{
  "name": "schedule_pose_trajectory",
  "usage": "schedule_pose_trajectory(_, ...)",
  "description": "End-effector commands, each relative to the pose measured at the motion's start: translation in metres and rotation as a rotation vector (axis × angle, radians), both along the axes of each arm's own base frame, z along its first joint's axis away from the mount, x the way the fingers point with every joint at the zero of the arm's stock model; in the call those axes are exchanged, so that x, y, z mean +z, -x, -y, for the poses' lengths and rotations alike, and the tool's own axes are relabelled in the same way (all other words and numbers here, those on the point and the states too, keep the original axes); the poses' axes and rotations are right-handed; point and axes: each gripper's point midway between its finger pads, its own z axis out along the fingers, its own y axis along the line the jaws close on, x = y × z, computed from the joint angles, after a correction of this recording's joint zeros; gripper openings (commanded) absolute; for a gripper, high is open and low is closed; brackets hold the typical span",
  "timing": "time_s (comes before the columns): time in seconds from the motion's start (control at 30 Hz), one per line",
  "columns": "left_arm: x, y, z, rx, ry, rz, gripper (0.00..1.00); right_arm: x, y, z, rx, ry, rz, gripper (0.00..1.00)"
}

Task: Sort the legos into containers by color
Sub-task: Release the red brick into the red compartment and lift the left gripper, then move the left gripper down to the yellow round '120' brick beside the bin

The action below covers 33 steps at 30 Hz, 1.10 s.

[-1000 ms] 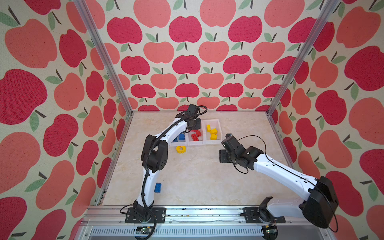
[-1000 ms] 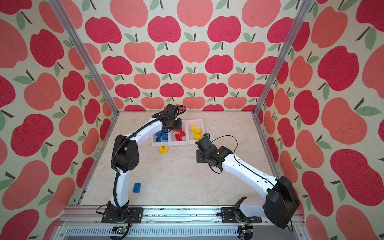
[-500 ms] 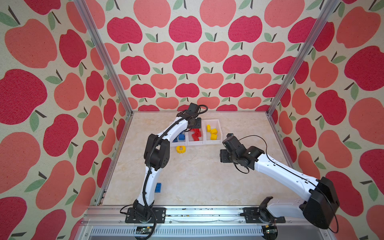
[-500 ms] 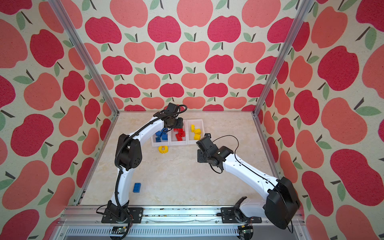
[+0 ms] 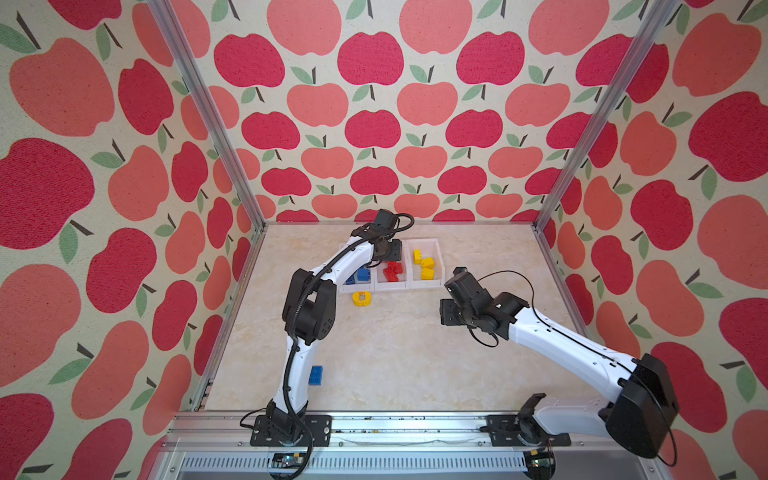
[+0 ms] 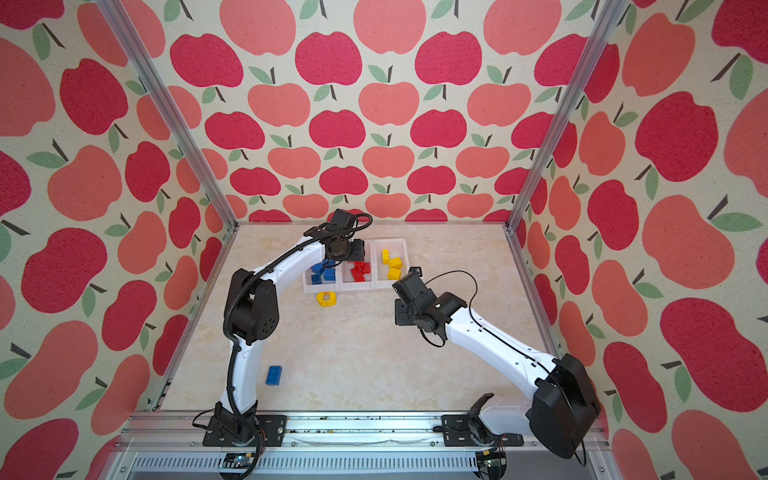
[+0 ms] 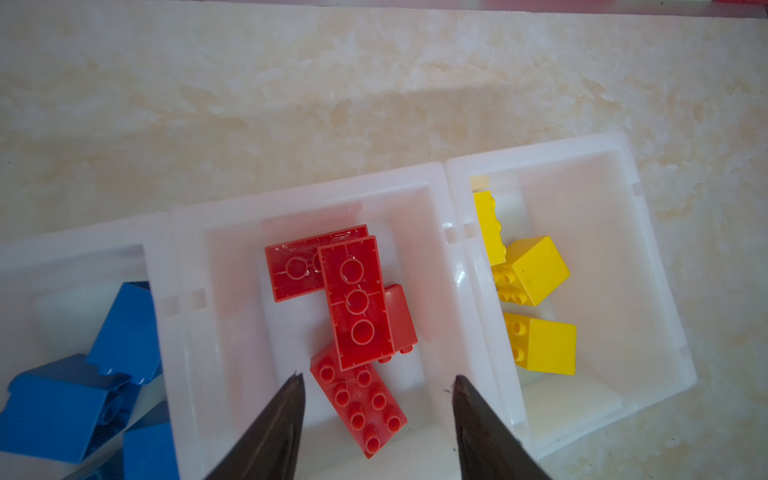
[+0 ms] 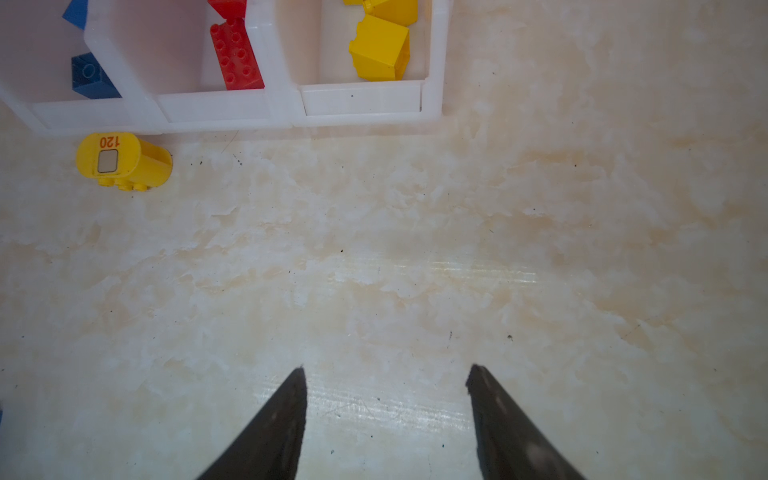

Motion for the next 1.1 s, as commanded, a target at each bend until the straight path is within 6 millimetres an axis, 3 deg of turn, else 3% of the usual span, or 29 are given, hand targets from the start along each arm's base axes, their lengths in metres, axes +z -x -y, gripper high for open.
schedule_pose_trajectory(0.0,0.031,0.008,0.002,0.002,0.036,0.060,0.61,0.002,0.002,0.005,-0.022,-0.007,-0.008,0.64)
schedule_pose_trajectory(0.37,0.048,0.058,-0.019,0.060,0.055,0.078,0.61,0.003,0.001,0.005,-0.016,-0.001,-0.002,0.64)
schedule_pose_trajectory(0.5,0.045,0.083,-0.035,0.110,0.062,0.060,0.70,0.004,0.000,0.006,-0.014,0.005,0.002,0.65)
schedule_pose_trajectory(0.73,0.027,0.119,-0.062,0.183,0.028,0.006,0.90,0.004,-0.002,0.005,-0.010,0.005,0.000,0.65)
schedule_pose_trajectory(0.9,0.010,0.134,-0.074,0.204,-0.013,-0.039,0.99,0.004,-0.003,0.004,-0.008,0.003,0.000,0.65)
schedule_pose_trajectory(1.07,-0.006,0.142,-0.080,0.216,-0.047,-0.082,0.99,0.006,-0.003,0.004,-0.006,0.001,0.002,0.65)
